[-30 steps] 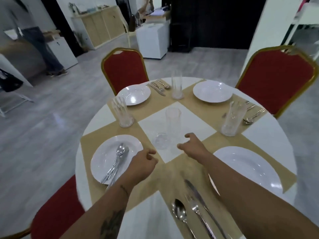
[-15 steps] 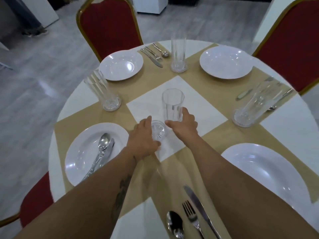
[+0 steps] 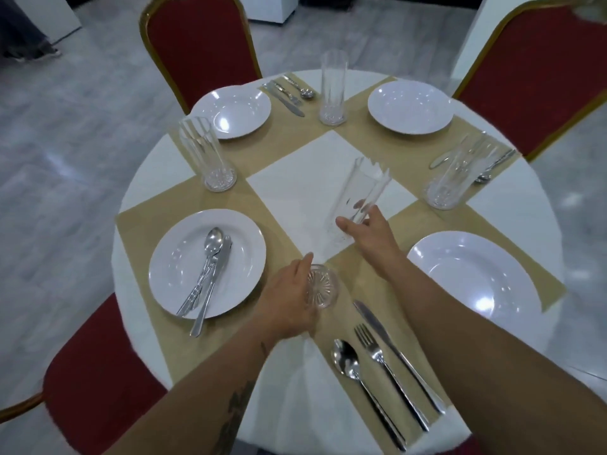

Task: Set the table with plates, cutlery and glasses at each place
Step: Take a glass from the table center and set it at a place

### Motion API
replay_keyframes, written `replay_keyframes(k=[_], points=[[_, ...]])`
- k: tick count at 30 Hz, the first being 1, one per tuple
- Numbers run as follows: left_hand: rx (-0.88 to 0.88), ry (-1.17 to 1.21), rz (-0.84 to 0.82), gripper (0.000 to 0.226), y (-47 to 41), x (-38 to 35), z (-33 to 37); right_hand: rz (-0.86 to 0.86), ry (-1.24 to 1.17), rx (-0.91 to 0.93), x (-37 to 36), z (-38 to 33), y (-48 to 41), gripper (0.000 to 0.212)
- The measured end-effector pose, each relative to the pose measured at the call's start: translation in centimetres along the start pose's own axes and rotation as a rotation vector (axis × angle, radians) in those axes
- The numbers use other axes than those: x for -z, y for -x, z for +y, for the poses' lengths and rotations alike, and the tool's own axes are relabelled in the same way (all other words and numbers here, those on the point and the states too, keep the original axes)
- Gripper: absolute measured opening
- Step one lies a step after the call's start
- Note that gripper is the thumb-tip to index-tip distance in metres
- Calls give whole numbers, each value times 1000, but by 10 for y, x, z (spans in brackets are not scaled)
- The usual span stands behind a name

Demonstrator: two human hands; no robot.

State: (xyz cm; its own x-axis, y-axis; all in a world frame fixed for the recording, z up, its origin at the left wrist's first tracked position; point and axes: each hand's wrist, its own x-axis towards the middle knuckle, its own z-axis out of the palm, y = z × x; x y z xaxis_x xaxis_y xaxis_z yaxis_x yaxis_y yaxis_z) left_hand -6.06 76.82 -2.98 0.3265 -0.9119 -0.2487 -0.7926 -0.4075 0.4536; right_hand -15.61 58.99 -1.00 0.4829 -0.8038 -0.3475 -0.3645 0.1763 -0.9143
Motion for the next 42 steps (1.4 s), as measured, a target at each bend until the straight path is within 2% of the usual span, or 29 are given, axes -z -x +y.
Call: replay_keyframes(k=[9, 13, 16, 19, 24, 29, 33, 39, 42], points=[[-42, 136, 14, 104, 16, -6, -13, 39, 134, -34, -9, 22, 90, 35], [-19, 168, 12, 106, 22, -7, -17, -13, 114, -2, -22, 26, 104, 46], [17, 215, 39, 103, 28, -5, -20, -32, 200, 16, -35, 24, 110, 55], [57, 245, 75, 96, 29, -7, -28, -55, 300, 34, -43, 25, 113, 60], [88, 291, 101, 72, 35, 0, -26, -57, 388, 68, -46, 28, 109, 65], [149, 379, 46, 76, 44, 10, -18, -86, 423, 50, -40, 24, 109, 63], [181, 395, 48, 60, 50, 22, -14, -142, 501, 25, -36, 25, 107, 71], [179, 413, 225, 35, 54, 44, -36, -113, 709, -119, -23, 10, 125, 44], [195, 430, 311, 31, 54, 62, -55, -189, 715, -140, -24, -3, 145, 22]])
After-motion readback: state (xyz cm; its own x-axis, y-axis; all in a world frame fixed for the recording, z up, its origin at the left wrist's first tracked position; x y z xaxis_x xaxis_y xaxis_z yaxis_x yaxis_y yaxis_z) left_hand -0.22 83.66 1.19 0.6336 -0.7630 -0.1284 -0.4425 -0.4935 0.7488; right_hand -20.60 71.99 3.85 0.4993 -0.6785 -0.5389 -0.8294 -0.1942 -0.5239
